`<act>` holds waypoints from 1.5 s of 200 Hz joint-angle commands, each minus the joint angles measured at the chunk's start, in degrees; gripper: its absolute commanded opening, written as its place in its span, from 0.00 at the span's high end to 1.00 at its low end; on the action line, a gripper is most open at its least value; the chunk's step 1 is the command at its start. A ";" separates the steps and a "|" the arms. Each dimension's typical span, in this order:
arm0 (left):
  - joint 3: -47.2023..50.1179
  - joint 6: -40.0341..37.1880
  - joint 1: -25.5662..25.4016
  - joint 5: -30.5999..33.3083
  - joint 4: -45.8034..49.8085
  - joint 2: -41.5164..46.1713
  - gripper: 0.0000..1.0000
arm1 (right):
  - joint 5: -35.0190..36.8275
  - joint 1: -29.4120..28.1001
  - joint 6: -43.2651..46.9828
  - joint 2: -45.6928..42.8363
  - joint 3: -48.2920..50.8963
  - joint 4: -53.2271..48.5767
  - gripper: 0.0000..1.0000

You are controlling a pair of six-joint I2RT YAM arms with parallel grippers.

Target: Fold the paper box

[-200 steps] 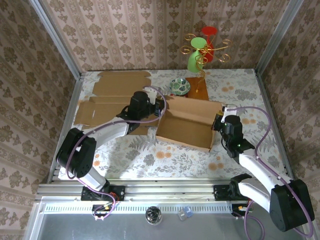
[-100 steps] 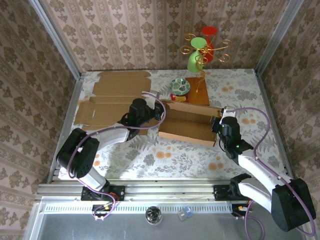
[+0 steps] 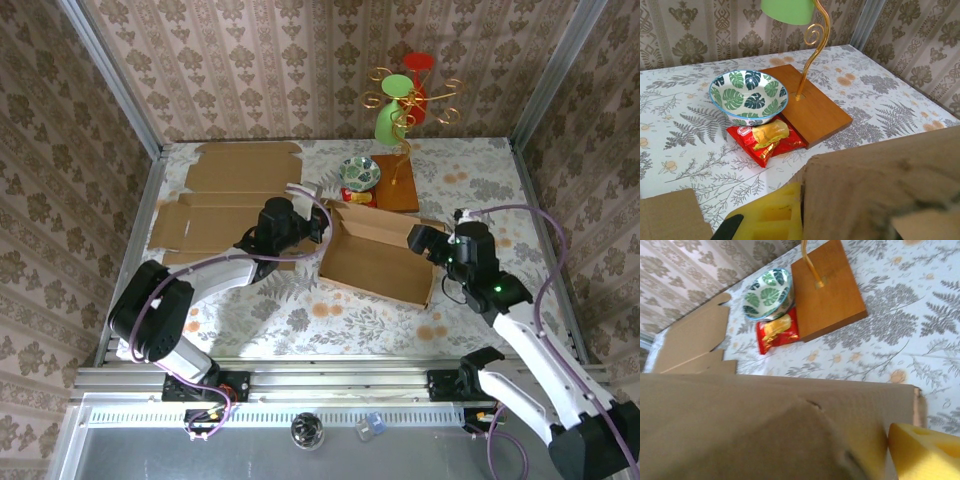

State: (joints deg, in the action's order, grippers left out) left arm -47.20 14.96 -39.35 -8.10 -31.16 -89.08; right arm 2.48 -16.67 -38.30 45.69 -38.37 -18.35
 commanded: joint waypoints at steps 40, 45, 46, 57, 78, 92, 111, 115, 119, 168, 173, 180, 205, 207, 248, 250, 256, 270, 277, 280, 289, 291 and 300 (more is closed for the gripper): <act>0.04 -2.03 -0.66 -2.70 1.28 1.70 1.00 | -10.22 -0.42 -8.47 -3.99 -11.03 -20.20 0.09; -0.08 -2.04 -0.68 -2.69 1.49 1.67 1.00 | -10.37 -0.45 -8.69 -3.74 -11.69 -20.87 0.10; -0.08 -2.08 -0.66 -2.66 1.51 1.65 1.00 | -10.42 -0.46 -8.70 -3.67 -11.84 -20.95 0.10; -0.17 -1.98 -0.67 -2.62 1.62 1.69 1.00 | -11.31 -0.43 -8.68 -2.99 -12.83 -21.63 0.10; -0.34 -1.70 -0.69 -1.80 1.88 1.80 1.00 | -13.13 -0.38 -8.19 -1.26 -13.23 -22.43 0.10; -0.70 -1.61 -0.74 -0.80 2.60 2.02 1.00 | -13.94 -0.46 -8.14 -0.25 -12.94 -23.02 0.09; -1.71 -2.02 -0.94 0.55 4.53 2.15 1.00 | -13.15 -0.64 -9.00 0.16 -11.84 -24.94 0.00; -1.88 -2.27 -0.95 0.80 4.93 2.26 1.00 | -12.96 -0.62 -9.05 -0.02 -11.53 -25.29 0.00; -1.99 -2.37 -0.96 1.03 5.19 2.29 1.00 | -12.98 -0.57 -9.07 -0.44 -11.39 -25.20 0.00; -1.66 -2.82 -1.07 2.58 5.76 2.86 1.00 | -13.87 -0.57 -12.03 -1.91 -21.51 -28.37 0.00; -1.77 -2.79 -1.10 2.71 5.84 2.86 1.00 | -14.39 -0.48 -12.19 -1.22 -22.89 -29.29 0.00; -1.90 -2.92 -1.11 2.74 5.97 2.79 1.00 | -15.21 -0.53 -12.64 -0.41 -24.48 -30.30 0.00; -2.65 -2.98 -1.32 3.46 6.54 2.53 1.00 | -17.58 -0.54 -15.00 0.92 -27.98 -31.45 0.00; -2.66 -3.05 -1.27 3.51 6.55 2.53 1.00 | -17.70 -0.55 -15.21 1.03 -28.16 -31.48 0.01; -2.98 -2.00 -1.33 4.49 6.21 2.11 1.00 | -14.22 2.73 -14.75 5.47 -36.17 -40.16 0.09; -2.98 -1.96 -1.29 4.43 6.20 2.12 1.00 | -14.18 3.27 -14.62 5.95 -36.36 -40.90 0.09; -2.98 -1.81 -1.28 4.46 6.09 2.02 1.00 | -14.65 5.49 -13.93 7.15 -37.12 -42.97 0.11; -3.03 -1.53 -1.26 4.31 5.89 1.86 1.00 | -17.63 10.84 -12.89 10.40 -36.82 -47.62 0.16; -2.99 -1.34 -1.31 4.24 5.91 1.81 1.00 | -19.94 13.32 -12.56 12.16 -36.05 -49.27 0.19; -2.94 -1.31 -1.32 4.27 5.85 1.87 1.00 | -21.44 14.13 -12.41 12.81 -35.54 -49.66 0.21; -2.90 -1.26 -1.30 4.14 5.91 1.89 1.00 | -25.48 16.45 -12.16 14.50 -33.83 -49.76 0.22; -2.90 -1.25 -1.28 4.12 5.86 2.02 1.00 | -25.93 16.79 -12.13 14.80 -33.14 -49.68 0.23; -2.79 -1.19 -1.26 3.96 5.97 2.09 1.00 | -29.28 18.04 -12.23 15.91 -31.27 -48.46 0.23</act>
State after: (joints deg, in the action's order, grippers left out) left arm -48.53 13.08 -40.21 -4.62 -25.32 -87.64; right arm -17.21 -1.98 -51.51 57.78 -73.84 -60.71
